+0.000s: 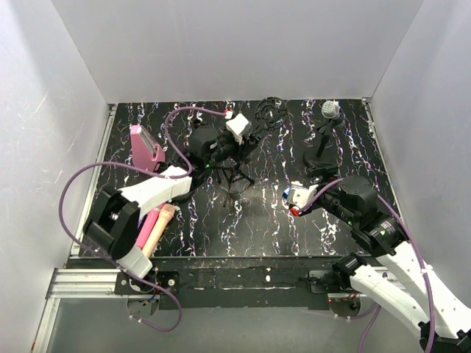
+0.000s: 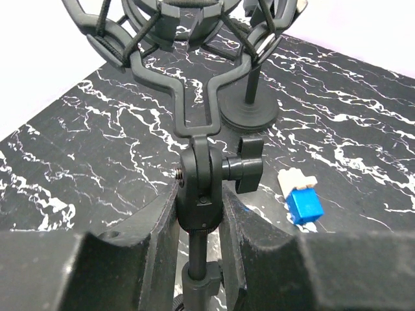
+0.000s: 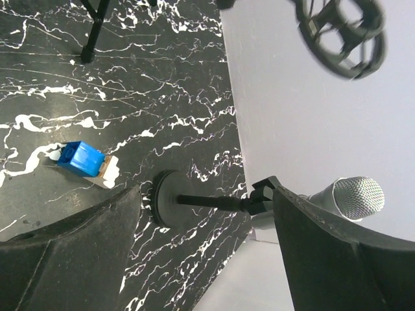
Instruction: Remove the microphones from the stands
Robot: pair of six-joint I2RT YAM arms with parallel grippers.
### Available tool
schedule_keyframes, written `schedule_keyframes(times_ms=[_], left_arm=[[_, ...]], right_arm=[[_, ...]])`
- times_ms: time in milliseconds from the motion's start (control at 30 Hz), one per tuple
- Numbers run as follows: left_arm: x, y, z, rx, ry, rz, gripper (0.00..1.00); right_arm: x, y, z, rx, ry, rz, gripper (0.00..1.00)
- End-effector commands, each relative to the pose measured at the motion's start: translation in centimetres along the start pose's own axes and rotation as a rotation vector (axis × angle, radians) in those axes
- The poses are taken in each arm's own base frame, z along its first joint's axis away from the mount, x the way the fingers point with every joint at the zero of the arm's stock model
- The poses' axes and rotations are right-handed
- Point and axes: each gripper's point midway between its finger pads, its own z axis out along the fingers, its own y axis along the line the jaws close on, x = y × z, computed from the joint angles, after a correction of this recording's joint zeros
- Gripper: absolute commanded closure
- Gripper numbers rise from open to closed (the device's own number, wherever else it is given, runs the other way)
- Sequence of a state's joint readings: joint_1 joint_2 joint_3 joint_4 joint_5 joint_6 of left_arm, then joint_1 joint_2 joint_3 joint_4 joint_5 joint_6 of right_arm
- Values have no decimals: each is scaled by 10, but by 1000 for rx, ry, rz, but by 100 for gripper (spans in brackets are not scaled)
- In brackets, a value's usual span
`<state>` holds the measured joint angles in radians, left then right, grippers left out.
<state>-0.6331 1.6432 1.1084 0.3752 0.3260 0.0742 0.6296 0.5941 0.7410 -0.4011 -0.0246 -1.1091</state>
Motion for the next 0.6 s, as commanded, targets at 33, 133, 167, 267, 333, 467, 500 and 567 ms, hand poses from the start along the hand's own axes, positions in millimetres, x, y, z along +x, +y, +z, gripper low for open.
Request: schedule_keyframes(times_ms=[33,133,167,267,333,467,500,567], left_arm=[[-48,-8,-46,-60,-104,38,100],[-42,-16,-62,-55,-77,30,100],[-41,-18,-66,-53,-69,26,100],[-29,-22,-78,-57,-31,17,93],[-21,-28,-88,-38,-8,33,87],[0,-35,-111,-30,70,45,50],[2,-36,-117,-28,84,60,44],[8,-39,-130,-19,116,89,35]], right_arm=[[-14,-14,1,15,-43,14,12],[-17,-10,6,-6,-60,31,12],[-18,-9,8,-13,-63,39,12],[-21,-4,13,-40,-76,79,12],[-23,-1,15,-57,-79,114,12],[-25,1,15,-66,-82,142,12],[-25,1,15,-67,-80,146,12],[-25,2,14,-70,-78,155,12]])
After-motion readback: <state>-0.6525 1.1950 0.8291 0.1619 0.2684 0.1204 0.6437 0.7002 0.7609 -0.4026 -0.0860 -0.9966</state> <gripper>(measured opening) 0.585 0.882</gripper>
